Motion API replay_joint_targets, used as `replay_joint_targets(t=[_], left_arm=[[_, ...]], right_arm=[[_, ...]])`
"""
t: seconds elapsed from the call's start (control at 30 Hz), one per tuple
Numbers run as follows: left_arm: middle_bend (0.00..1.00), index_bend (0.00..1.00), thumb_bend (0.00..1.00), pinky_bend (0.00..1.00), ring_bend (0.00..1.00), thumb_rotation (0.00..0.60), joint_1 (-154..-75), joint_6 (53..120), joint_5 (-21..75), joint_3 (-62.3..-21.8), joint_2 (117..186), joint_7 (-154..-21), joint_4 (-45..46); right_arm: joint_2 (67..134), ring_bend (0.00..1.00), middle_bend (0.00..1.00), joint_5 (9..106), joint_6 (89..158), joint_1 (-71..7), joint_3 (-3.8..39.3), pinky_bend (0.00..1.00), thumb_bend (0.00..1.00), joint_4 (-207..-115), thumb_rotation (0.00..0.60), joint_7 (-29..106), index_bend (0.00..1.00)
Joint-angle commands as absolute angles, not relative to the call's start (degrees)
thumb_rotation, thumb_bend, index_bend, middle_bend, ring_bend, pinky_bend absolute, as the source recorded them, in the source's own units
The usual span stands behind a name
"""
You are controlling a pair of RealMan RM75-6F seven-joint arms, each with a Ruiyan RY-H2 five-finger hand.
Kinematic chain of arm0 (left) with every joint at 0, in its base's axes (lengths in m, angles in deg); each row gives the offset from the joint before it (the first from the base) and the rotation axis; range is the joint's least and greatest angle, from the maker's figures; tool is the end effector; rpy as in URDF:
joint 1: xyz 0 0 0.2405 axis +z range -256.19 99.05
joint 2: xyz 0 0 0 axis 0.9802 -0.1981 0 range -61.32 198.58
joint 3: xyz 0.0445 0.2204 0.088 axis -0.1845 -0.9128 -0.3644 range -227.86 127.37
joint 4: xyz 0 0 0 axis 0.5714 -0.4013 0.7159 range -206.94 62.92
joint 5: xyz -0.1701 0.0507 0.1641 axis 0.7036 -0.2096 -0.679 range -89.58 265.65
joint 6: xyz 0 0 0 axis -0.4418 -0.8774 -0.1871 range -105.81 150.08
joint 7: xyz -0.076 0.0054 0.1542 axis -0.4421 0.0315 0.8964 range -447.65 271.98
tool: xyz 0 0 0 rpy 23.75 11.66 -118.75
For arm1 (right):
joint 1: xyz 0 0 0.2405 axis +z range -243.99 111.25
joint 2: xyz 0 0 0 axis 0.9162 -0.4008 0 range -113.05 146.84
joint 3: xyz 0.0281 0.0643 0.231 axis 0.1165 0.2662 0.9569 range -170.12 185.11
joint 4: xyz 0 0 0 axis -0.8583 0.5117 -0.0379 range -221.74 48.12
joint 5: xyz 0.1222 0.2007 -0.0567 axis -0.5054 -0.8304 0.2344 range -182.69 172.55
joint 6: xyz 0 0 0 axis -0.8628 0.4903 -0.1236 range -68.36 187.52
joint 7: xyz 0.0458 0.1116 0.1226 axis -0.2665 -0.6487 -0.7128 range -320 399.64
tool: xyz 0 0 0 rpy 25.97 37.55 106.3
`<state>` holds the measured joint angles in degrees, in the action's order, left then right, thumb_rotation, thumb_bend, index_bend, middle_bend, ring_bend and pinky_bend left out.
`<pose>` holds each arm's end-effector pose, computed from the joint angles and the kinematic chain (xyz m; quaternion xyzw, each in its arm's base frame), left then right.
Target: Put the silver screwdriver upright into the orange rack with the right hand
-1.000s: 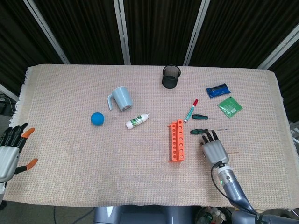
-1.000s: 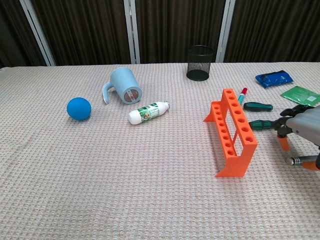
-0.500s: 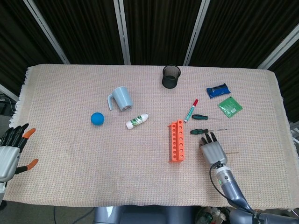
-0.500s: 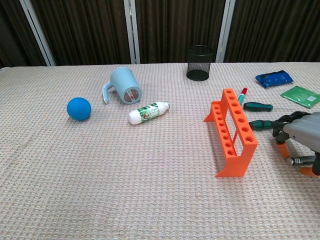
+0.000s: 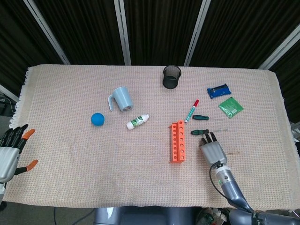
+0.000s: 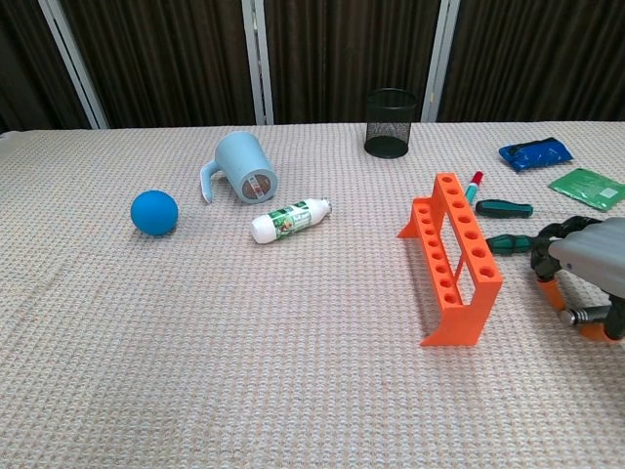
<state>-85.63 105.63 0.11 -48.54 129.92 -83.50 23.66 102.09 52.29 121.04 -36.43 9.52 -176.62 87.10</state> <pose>-0.2929 0.2162 0.1231 -0.6341 -0.3605 -0.3729 0.5734 -0.2338 -0.2946 -0.0502 0.7796 -0.3105 0.1644 0.5184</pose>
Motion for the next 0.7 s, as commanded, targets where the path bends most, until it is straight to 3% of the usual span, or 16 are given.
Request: replay_joint_targets(t=[0.03,0.43,0.7], left_arm=[[0.0,0.12,0.18,0.0,0.0,0.599,-85.7,105.6,0.1,-48.5,129.9,-83.5,23.7],[0.0,0.12,0.18,0.0,0.0,0.6,-85.9,105.2,0.3,-48.6,129.9,-83.0,24.1],[0.0,0.12,0.18,0.0,0.0,0.6,-85.9,105.6,0.0,-48.6,129.6,-83.0,24.5]], right_arm=[[102.0,0.0,0.2,52.0,120.9,-36.3,9.4,0.0,0.22,-176.6,0.6,87.2,0.51],[102.0,0.02,0.25,52.5,121.0,-35.6,9.6,0.0,0.22,-176.1,0.6,85.2,0.6],[95.8,0.02,0.25,55.1,120.9,-37.0,14.5,0.0,0.23,-184.6,0.6,68.6,0.62]])
